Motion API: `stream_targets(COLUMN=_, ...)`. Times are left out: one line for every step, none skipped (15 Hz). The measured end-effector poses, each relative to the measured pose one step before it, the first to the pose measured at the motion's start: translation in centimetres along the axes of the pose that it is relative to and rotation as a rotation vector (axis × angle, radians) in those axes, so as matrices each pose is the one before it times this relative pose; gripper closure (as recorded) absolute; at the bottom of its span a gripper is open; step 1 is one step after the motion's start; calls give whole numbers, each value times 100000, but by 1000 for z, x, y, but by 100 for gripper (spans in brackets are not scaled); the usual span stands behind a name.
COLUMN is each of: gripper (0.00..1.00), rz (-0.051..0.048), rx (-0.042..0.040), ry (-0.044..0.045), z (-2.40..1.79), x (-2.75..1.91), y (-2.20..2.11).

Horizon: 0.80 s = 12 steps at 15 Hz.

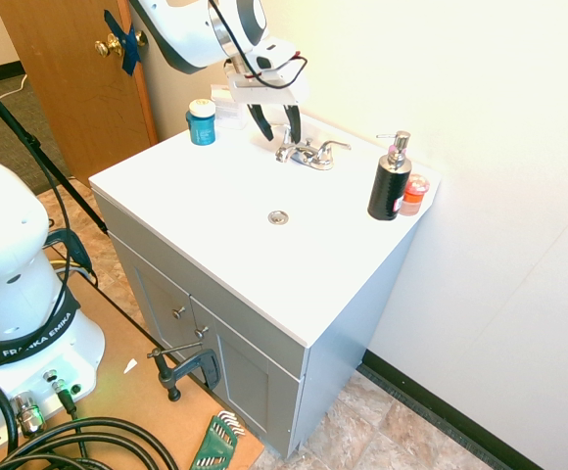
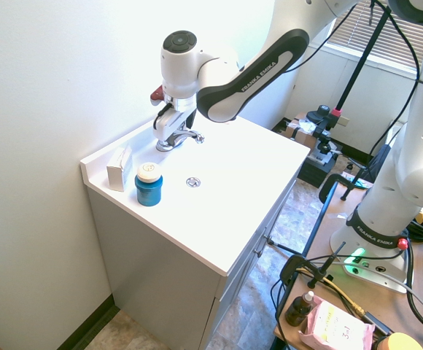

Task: Turn off the hot water

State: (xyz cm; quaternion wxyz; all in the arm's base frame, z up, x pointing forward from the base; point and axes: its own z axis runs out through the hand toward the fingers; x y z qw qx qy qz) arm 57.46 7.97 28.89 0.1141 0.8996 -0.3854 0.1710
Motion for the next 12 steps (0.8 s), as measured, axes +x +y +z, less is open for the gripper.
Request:
stream_targets(gripper=0, rz=-294, rx=642, ry=446, z=-18, x=235, y=-949)
stream_targets(gripper=0, rz=10, rx=521, ry=346, z=49, x=516, y=-866)
stream_targets(gripper=0, rz=229, rx=384, ry=272, z=145, x=597, y=-718)
stream_targets(gripper=0, rz=307, rx=-922, ry=-1045, z=306, x=173, y=-250)
stream_targets(gripper=0, rz=209, rx=-235, ry=-1483, z=88, x=91, y=-66)
stream_targets(gripper=0, rz=451, rx=748, ry=-2462, z=-207, x=20, y=-31)
stream_targets(gripper=0, rz=-220, rx=1288, ry=-3067, z=-569, x=-16, y=138)
stream_targets(gripper=0, rz=-720, rx=1503, ry=-3736, z=-973, x=-242, y=782)
stream_targets(gripper=0, rz=-415, rx=1833, ry=-4570, z=-1145, x=-430, y=1293)
stream_targets(gripper=0, rz=628, rx=2259, ry=-4110, z=-1401, x=-298, y=1545)
stream_targets(gripper=0, rz=992, rx=1922, ry=-3396, z=-1478, x=-298, y=1736)
stream_targets(gripper=0, rz=1963, rx=1316, ry=-3707, z=-1127, x=-514, y=1744)
